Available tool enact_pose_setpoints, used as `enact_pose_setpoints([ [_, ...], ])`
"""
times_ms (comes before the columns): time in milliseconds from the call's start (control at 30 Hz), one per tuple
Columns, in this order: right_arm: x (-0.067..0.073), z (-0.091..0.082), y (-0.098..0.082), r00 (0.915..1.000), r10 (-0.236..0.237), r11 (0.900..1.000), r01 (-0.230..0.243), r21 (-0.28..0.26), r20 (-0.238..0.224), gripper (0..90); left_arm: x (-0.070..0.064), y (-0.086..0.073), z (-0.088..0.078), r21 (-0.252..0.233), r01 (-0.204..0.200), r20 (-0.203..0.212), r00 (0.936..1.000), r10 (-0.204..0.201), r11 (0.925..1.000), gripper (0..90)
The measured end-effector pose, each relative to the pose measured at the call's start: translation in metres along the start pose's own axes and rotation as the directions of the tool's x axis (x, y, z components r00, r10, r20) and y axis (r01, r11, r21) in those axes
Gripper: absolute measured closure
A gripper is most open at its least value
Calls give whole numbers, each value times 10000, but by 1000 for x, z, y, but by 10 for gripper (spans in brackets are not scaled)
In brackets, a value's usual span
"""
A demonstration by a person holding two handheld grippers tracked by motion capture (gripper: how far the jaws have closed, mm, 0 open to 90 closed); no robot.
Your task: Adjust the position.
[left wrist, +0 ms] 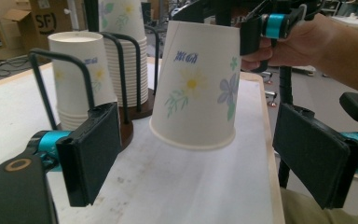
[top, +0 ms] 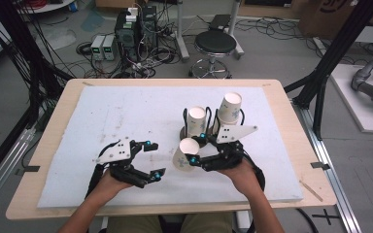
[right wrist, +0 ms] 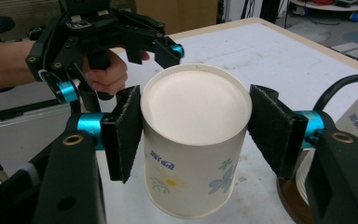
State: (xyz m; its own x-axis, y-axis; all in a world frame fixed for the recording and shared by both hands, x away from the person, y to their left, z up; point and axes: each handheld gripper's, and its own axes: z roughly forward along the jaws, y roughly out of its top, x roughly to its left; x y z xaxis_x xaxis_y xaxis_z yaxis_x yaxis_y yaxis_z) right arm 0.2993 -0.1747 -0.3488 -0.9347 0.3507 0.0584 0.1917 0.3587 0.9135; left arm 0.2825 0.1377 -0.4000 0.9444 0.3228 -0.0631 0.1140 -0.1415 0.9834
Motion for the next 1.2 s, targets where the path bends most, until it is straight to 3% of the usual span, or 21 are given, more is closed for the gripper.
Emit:
enact_pose_setpoints([
  [233, 3, 5, 0, 9999, 52, 9999, -50, 107, -157, 382, -3, 0, 24, 230, -146, 344, 9993, 138, 9996, 154],
  [533, 4, 6, -1, 9996, 46, 9999, -43, 96, -285, 382, -3, -4, 41, 399, -162, 233, 9996, 153, 9991, 154],
  [900, 6, 8, 0, 9987, 149, 9999, -150, -6, -495, 382, -4, -9, 48, 574, -175, 383, 9991, 153, 9982, 169],
  [1200, 6, 8, 0, 9979, 241, 9997, -246, -78, -609, 383, -3, -11, 46, 644, -314, 458, 9985, 285, 9974, 262],
])
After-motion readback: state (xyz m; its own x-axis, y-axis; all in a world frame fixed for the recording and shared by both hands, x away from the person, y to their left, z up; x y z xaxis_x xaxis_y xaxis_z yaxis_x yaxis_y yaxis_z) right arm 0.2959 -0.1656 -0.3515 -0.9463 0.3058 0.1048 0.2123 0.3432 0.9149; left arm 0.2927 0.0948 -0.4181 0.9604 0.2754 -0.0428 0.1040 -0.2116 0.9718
